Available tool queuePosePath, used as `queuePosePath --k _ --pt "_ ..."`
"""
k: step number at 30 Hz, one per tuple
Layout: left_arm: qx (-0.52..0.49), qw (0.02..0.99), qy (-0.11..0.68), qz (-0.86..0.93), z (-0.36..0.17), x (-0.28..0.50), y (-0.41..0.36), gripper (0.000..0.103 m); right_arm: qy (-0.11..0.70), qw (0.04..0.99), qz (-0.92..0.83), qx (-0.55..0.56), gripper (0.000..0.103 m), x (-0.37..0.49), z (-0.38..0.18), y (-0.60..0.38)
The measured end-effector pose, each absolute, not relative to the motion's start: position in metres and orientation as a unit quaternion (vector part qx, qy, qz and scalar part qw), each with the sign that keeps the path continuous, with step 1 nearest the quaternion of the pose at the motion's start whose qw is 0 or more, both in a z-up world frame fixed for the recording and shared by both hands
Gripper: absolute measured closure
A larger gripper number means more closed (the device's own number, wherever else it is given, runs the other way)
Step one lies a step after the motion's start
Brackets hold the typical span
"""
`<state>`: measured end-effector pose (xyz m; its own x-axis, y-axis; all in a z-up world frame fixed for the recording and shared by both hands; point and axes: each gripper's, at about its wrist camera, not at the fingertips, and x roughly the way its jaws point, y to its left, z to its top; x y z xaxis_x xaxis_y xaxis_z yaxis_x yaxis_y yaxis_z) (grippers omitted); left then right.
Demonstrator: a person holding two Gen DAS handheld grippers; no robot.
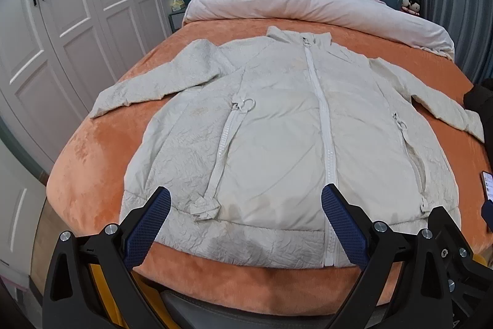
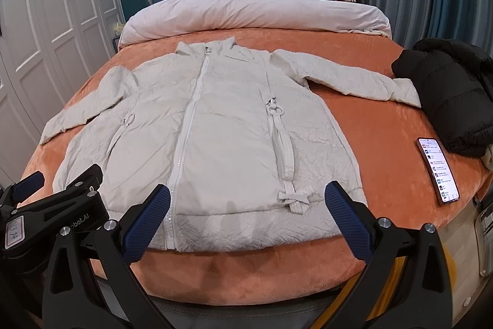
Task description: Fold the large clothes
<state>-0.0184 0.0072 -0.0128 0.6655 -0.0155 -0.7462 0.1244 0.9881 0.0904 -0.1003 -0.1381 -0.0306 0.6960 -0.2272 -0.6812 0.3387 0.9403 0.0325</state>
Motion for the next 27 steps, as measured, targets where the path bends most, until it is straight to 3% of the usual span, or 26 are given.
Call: queuePosePath --k 16,27 --pt "0.079 0.891 0.447 -0.024 -0.043 0.046 -0.004 0.007 0.389 0.896 -0.187 0.106 0.005 -0.04 -0.053 -0.21" --pt "0.085 0.884 0.459 -0.008 -0.07 0.126 0.006 0.007 0.351 0.859 -0.286 0.24 0.005 0.023 -0.075 -0.441"
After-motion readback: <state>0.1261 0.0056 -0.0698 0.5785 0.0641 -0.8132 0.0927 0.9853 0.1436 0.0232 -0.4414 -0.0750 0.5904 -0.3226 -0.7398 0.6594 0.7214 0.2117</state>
